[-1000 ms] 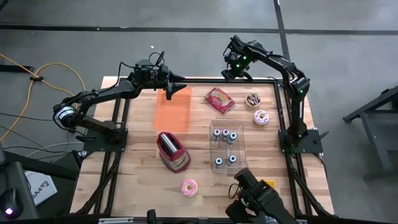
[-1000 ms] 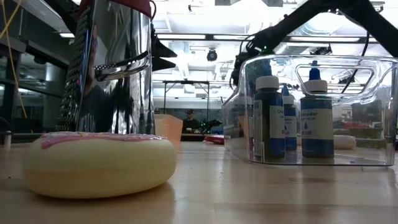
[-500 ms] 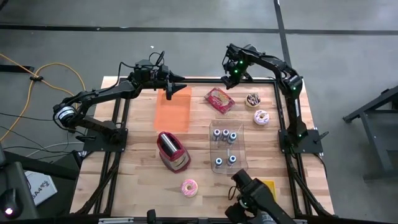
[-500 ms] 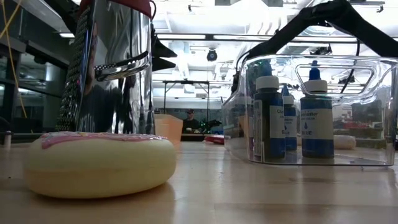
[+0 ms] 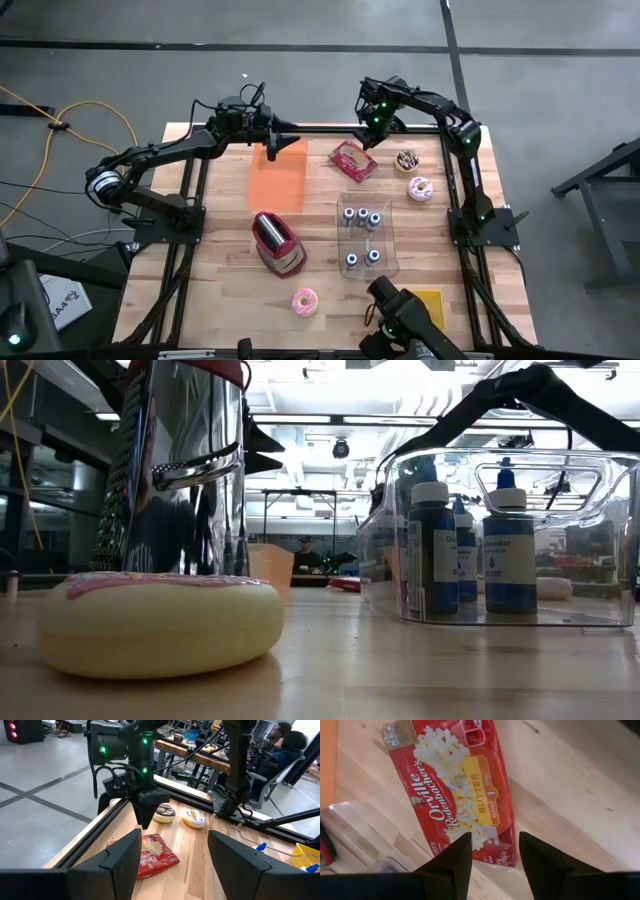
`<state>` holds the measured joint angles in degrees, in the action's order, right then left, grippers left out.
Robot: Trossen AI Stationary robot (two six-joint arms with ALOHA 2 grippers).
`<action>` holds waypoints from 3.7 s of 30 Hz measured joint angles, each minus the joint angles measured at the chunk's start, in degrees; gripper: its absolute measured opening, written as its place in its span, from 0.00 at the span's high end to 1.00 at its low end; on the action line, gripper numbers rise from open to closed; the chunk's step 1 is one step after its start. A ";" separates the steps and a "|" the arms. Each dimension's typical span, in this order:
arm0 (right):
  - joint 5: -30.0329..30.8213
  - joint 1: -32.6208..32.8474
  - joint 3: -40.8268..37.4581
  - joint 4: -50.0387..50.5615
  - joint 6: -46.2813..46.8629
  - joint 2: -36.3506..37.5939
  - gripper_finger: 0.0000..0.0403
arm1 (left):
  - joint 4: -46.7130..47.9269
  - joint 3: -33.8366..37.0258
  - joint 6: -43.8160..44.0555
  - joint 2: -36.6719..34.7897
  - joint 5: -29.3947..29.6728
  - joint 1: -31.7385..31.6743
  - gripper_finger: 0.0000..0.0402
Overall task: Pick & Place Food Item
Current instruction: Put the red popcorn pack into the orange bin
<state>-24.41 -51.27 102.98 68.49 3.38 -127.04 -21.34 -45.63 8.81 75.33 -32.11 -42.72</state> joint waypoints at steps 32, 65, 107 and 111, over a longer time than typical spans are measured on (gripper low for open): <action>3.10 3.56 3.55 -3.59 -3.18 -0.09 0.63 | -0.09 0.00 -0.03 0.00 -0.01 1.03 0.45; 8.05 6.43 4.07 -15.17 11.92 -0.25 0.63 | -0.08 0.00 -0.01 0.00 -0.01 1.01 0.45; 10.78 8.15 3.96 -9.92 8.85 -5.47 0.66 | -0.07 0.00 0.19 0.00 -1.54 1.01 0.45; 10.52 8.15 3.96 -9.91 8.82 -5.47 0.71 | -0.07 0.00 0.19 0.00 -1.54 1.01 0.45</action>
<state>-13.89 -43.11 106.94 58.58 12.20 -132.51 -21.41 -45.63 8.99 75.33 -33.65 -41.71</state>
